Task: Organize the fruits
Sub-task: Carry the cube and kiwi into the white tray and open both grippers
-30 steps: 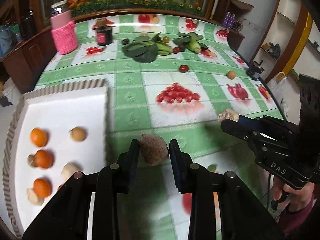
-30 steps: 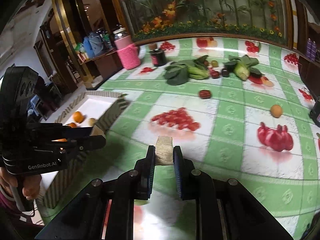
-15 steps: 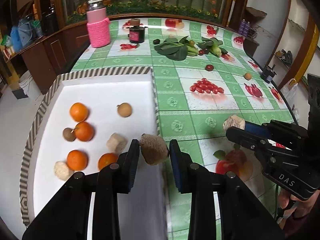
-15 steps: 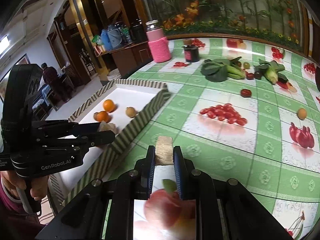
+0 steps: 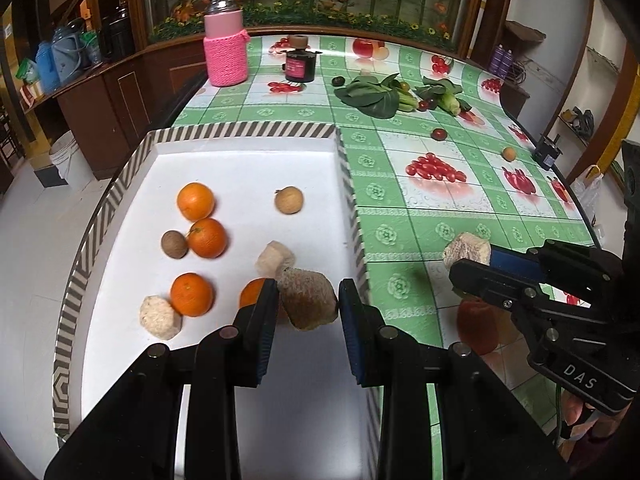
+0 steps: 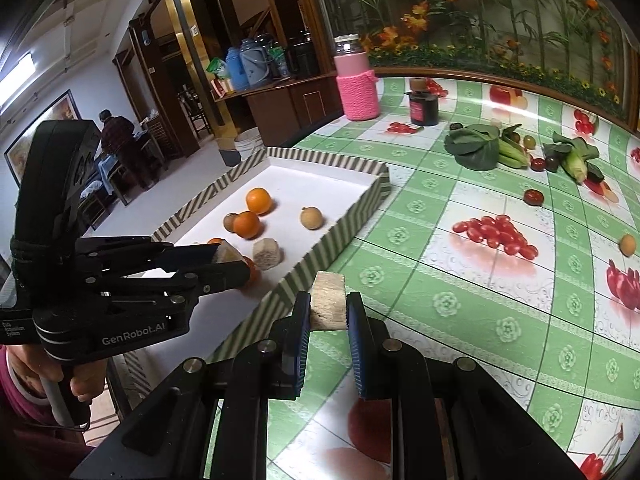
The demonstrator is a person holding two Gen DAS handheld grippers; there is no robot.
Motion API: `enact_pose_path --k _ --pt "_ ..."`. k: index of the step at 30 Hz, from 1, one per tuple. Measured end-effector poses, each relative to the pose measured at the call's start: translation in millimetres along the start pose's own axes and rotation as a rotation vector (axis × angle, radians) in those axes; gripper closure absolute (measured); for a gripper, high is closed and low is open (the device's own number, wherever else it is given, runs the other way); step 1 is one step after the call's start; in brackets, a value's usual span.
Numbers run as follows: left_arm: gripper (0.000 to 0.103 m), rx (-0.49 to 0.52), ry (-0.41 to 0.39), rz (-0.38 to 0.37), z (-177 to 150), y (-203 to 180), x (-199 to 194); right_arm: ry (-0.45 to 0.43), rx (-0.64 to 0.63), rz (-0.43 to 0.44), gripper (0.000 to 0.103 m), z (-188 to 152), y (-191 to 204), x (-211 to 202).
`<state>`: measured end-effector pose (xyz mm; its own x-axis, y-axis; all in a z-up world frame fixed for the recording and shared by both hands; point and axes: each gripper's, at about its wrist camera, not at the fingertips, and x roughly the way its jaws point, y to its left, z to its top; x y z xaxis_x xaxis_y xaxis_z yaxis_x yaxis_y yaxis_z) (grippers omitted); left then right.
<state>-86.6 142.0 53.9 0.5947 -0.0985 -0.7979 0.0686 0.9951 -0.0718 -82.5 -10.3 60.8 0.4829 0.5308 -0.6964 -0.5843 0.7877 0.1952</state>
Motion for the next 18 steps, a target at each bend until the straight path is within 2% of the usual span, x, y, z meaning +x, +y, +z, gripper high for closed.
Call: enact_pose_path --k 18 --pt "0.075 -0.058 0.013 0.027 -8.9 36.7 2.6 0.025 -0.064 0.031 0.086 11.0 28.8 21.5"
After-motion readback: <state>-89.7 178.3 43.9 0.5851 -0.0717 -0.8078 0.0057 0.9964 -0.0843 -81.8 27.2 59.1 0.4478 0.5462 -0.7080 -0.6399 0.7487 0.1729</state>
